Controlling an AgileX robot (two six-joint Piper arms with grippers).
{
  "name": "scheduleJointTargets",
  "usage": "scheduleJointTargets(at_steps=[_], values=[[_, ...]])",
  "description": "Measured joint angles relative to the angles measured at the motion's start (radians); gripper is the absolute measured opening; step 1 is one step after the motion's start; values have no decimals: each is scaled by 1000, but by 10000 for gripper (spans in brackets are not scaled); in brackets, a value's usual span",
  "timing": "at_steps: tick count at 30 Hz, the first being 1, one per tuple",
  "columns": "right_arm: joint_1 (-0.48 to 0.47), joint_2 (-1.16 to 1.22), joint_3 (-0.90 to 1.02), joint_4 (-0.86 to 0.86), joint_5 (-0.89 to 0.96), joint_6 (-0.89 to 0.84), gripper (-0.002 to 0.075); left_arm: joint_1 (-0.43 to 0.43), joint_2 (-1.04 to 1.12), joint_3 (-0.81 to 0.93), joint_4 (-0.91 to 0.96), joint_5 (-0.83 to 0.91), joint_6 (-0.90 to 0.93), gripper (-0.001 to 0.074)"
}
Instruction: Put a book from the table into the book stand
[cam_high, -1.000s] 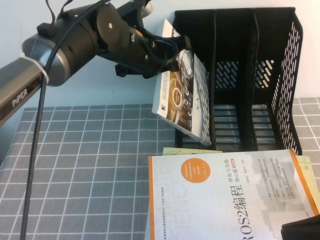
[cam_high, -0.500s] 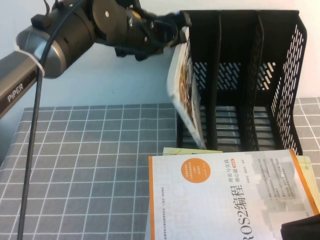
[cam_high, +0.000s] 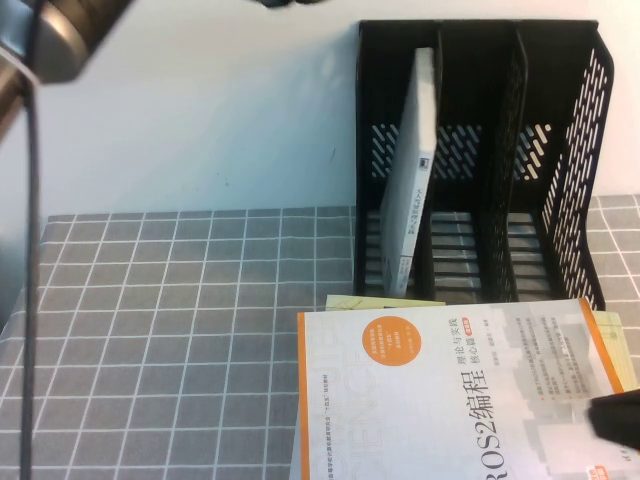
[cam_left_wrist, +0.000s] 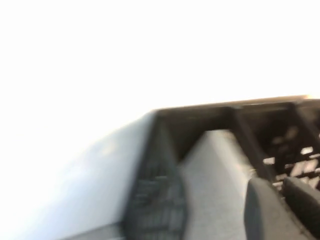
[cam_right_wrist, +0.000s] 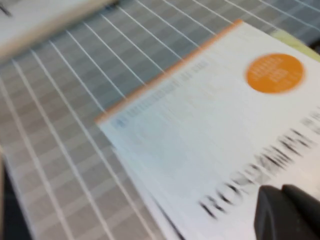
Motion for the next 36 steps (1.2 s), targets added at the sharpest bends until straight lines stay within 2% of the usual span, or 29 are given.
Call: scheduleJointTargets(at_steps=[5,8,10,15,23,28,32,36], values=[[0,-27,-141,-434,15,282,-3,0,-104,-49,286,135,0,8],[0,-49,-190,-602,18,447,-3,0,-224,-42,406,163,0,3],[0,-73,-191,-638,9,490,-3,2,-317,-11,440,147,0,1],[0,-166,-149,-628,-12,497,-3,2,-620,218,395,-9,33,1],[0,-443,93,-508,-204,491,-3,3,-1146,960,247,-388,125,1],[0,-576,244,-455,-343,493,-3,3,-1396,1313,243,-669,124,1],[0,-613,306,-449,-391,495,-3,3,-1496,1472,242,-839,124,1],[0,-612,335,-443,-396,495,-3,3,-1521,1507,242,-891,124,1]])
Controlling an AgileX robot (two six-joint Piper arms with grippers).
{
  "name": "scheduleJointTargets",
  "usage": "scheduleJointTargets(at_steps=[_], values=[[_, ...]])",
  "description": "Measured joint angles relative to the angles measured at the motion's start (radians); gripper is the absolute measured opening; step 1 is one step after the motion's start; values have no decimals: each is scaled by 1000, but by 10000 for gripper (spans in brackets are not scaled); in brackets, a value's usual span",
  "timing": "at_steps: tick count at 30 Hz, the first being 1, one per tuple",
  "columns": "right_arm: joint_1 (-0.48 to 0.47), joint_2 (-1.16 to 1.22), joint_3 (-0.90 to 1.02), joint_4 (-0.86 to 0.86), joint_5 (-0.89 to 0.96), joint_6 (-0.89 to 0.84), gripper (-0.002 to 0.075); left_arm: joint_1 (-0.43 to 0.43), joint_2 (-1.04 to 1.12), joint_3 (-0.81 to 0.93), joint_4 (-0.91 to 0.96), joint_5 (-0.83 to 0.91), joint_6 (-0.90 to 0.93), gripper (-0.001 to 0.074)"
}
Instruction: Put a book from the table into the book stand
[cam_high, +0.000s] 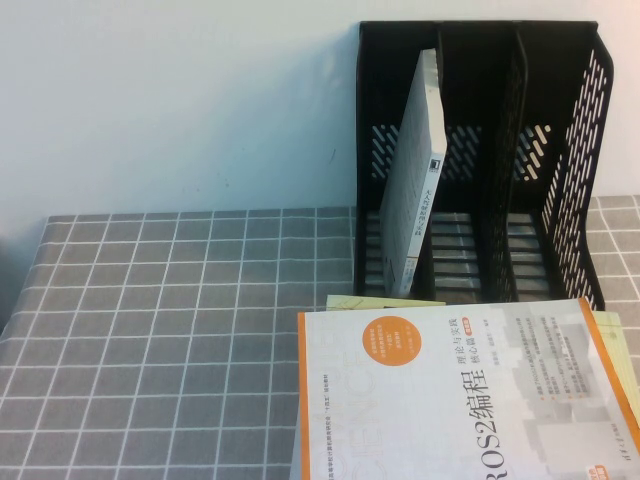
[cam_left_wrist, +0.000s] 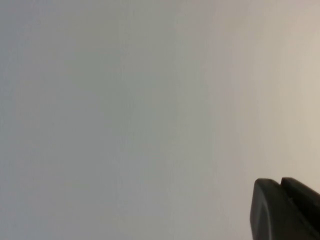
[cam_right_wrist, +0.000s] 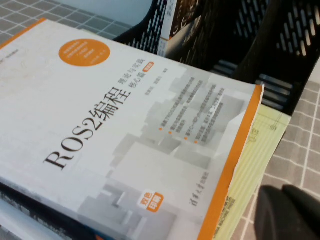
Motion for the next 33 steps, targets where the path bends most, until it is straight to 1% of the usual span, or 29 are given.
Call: scheduleJointTargets(at_steps=[5,15,23,27,31,33], values=[[0,0,22,2,38,0,-3,0,0,4,0,42,0,1],[0,-2,24,2,100,2,-3,0,0,6,0,334,0,1],[0,-2,24,2,110,2,-3,0,0,6,0,486,0,1],[0,-2,24,2,112,4,-3,0,0,6,11,502,0,1],[0,-2,24,2,112,4,-3,0,-3,6,153,439,-13,1],[0,-2,24,2,112,4,-3,18,-20,13,202,404,-23,1]])
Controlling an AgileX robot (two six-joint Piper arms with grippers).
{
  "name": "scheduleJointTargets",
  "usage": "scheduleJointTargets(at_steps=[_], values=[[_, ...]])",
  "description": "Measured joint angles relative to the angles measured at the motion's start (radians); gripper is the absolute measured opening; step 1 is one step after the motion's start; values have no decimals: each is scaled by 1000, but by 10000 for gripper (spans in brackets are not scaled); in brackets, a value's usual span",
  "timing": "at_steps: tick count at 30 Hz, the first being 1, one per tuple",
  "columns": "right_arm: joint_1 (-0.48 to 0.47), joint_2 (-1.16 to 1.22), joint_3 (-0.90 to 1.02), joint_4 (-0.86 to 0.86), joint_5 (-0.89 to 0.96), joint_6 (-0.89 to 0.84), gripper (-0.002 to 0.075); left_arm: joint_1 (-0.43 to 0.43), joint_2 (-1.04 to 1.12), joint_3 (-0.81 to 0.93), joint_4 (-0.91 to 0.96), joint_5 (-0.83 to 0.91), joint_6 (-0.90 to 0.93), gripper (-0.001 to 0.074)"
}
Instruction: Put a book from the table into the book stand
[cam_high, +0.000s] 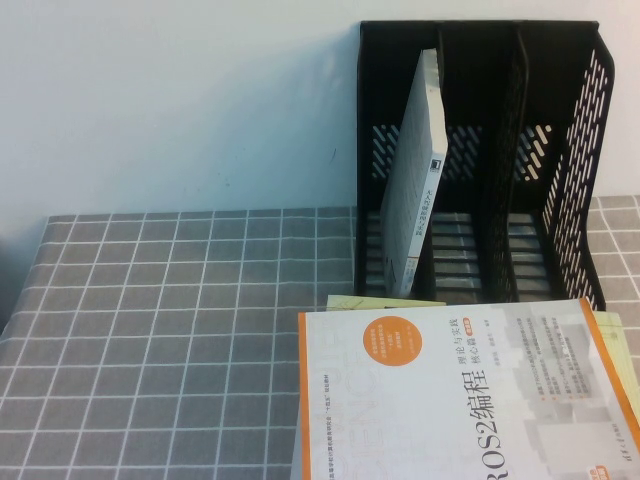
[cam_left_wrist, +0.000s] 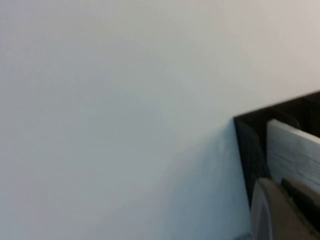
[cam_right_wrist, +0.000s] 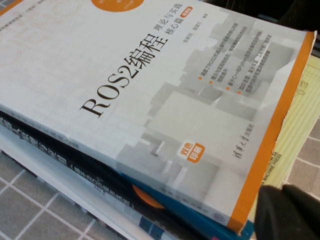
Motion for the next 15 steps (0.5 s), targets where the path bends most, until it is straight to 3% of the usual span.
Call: scheduleJointTargets(at_steps=[6,15], values=[[0,0,0,9,0,0,-3,127,-40,69,59,-188,-4,1],[0,0,0,32,0,0,-3,332,-126,308,25,-220,-24,0]])
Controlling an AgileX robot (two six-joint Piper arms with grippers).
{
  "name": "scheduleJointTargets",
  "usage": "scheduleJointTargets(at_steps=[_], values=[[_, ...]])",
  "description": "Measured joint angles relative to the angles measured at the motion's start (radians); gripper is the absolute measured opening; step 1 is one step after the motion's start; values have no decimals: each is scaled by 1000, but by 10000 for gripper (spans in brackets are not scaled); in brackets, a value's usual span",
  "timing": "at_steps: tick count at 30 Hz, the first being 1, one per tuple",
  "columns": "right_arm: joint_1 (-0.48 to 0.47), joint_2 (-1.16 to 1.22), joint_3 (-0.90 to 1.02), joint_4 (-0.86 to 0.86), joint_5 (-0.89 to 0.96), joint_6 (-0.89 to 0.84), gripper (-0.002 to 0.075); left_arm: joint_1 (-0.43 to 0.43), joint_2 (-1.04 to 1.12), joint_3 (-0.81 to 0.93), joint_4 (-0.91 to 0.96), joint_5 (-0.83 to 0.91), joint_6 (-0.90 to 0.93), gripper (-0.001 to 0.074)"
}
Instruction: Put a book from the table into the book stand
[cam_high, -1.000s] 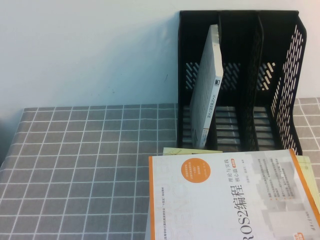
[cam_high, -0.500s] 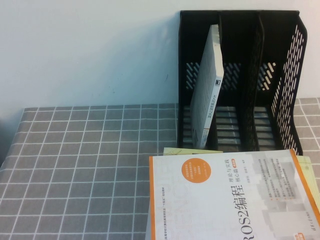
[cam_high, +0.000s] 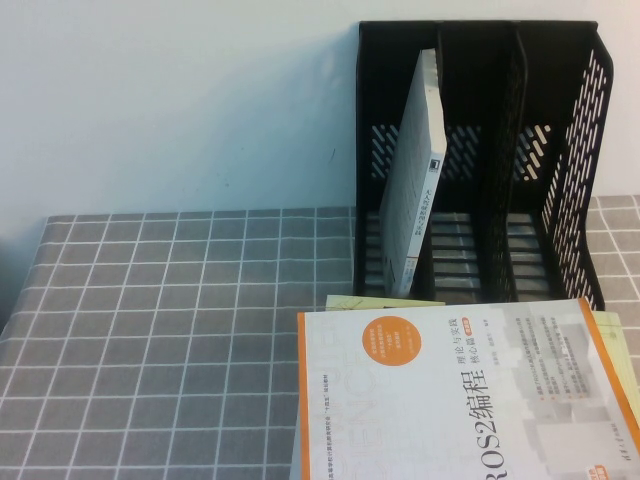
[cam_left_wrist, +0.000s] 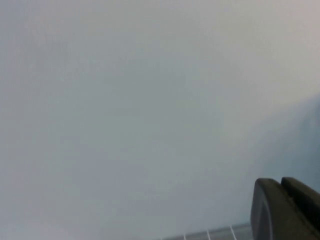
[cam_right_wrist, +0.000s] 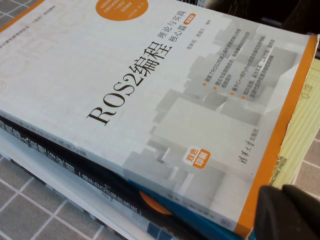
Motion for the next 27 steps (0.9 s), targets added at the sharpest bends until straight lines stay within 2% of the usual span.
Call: scheduleJointTargets(at_steps=[6,13,21,27], values=[[0,0,0,0,0,0,-3,81,-89,214,-85,2,-90,-1],[0,0,0,2,0,0,-3,93,-207,401,-101,-1,-157,-1],[0,0,0,6,0,0,-3,93,-276,417,-105,223,-163,-1],[0,0,0,13,2,0,-3,93,-276,416,-106,282,-163,-1]])
